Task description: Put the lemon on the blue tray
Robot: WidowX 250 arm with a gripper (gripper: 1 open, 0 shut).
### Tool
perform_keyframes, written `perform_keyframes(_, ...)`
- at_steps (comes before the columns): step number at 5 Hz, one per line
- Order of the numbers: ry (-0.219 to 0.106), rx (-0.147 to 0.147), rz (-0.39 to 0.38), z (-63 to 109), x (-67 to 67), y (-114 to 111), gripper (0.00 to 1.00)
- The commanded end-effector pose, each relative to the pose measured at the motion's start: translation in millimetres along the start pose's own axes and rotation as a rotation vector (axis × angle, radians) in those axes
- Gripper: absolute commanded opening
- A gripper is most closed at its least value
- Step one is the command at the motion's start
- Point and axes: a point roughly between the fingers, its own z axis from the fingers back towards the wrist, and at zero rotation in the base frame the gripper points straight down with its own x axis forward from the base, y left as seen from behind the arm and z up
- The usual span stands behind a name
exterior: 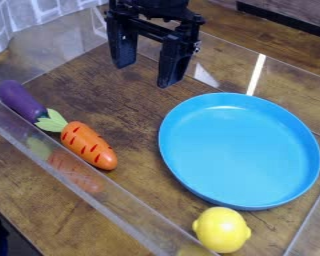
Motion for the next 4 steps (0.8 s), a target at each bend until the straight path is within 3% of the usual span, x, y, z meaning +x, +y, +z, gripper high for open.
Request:
perform_keyframes(1, 0.007, 0.0, -0.016, -5.0, -2.4, -5.7, 1.0)
perform_keyframes(3, 0.008, 0.002, -0.075, -16.6, -9.6, -23.5, 1.0)
perform_keyframes(4, -0.016, 0.012, -0.153, -23.6, -18.4, -42.0, 1.0)
